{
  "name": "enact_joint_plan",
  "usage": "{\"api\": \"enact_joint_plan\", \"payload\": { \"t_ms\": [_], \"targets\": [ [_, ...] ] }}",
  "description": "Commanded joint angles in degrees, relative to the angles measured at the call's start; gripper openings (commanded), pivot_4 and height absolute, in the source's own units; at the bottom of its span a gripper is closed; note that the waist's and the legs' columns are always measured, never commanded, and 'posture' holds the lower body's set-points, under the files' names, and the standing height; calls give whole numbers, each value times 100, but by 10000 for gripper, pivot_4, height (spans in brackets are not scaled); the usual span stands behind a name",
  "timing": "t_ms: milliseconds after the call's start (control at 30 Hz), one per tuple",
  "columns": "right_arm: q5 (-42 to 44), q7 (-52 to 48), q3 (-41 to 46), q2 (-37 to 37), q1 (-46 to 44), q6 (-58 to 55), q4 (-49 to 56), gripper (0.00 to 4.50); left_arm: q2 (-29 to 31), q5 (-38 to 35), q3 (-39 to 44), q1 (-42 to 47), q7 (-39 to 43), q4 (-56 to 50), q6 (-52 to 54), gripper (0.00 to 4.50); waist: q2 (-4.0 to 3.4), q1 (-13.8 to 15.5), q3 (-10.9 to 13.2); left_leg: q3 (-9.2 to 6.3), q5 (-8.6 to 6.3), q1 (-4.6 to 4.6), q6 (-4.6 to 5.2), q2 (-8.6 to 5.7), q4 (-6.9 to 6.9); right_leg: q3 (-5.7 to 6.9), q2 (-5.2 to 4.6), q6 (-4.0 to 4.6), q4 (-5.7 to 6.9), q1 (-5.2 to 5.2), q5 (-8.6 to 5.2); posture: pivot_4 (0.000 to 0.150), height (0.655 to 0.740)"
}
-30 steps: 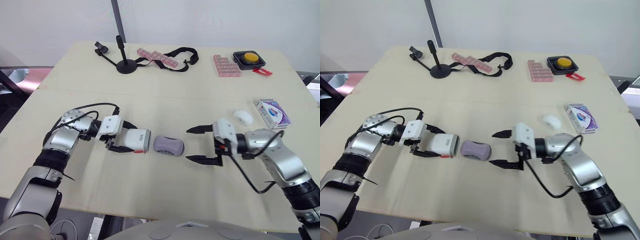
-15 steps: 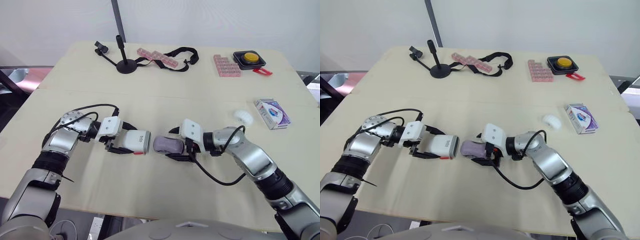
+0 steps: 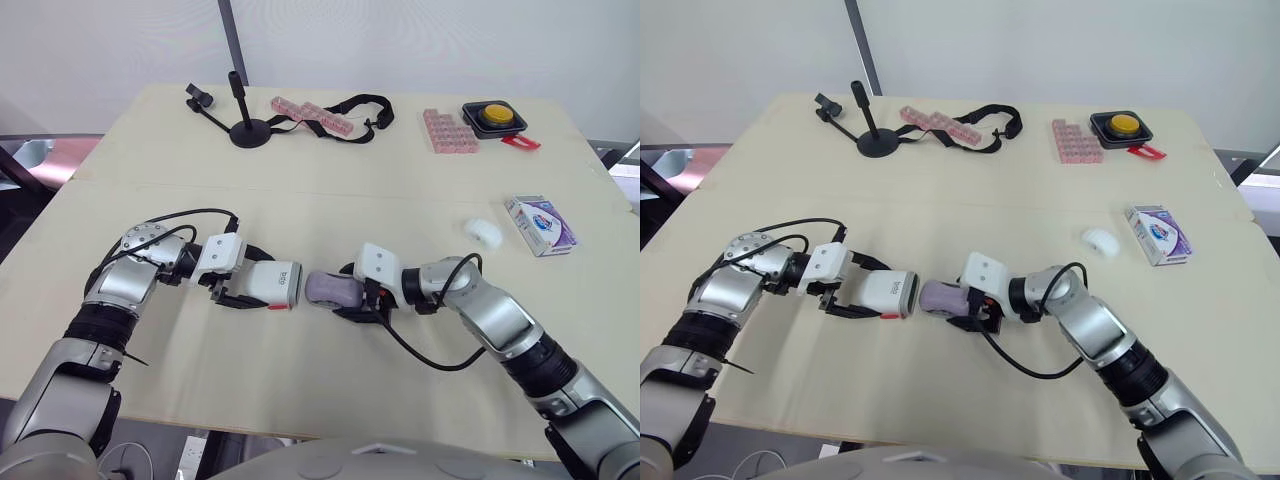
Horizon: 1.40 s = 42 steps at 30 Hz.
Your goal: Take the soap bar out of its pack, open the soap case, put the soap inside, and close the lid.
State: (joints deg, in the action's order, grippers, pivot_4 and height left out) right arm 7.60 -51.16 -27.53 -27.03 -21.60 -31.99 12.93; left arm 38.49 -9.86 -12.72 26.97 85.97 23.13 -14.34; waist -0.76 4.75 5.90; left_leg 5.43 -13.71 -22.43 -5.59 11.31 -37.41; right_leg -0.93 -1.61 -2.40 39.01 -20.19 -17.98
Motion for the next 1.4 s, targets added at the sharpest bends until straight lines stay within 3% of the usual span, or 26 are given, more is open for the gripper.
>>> {"api": "enact_joint_plan", "payload": {
  "t_ms": [33,300,667,1400],
  "targets": [
    [-52,-35,-5,-58,26,-47,-49,27107,27,-4,49,-27,-43,-151,-4,34769,2,-5,-1,0,0,1,0,0,0,0,0,0,1,0,0,1500,7400],
    [39,-181,222,-251,30,68,122,25646,-57,13,11,29,-134,-157,63,34769,2,25,-1,0,0,1,0,0,0,0,0,0,2,1,0,1500,7400],
    [297,-777,685,-1249,126,-29,584,25646,-471,59,-129,329,-163,-156,302,34769,2,126,-1,0,-1,-6,0,2,0,-1,4,0,-2,-2,0,1500,7400],
    [317,-760,535,-1060,-206,-465,872,25646,-997,363,-459,843,-199,72,167,34769,2,149,-1,1,0,-10,0,1,-1,-4,5,0,1,-8,0,1500,7400]
  ]
}}
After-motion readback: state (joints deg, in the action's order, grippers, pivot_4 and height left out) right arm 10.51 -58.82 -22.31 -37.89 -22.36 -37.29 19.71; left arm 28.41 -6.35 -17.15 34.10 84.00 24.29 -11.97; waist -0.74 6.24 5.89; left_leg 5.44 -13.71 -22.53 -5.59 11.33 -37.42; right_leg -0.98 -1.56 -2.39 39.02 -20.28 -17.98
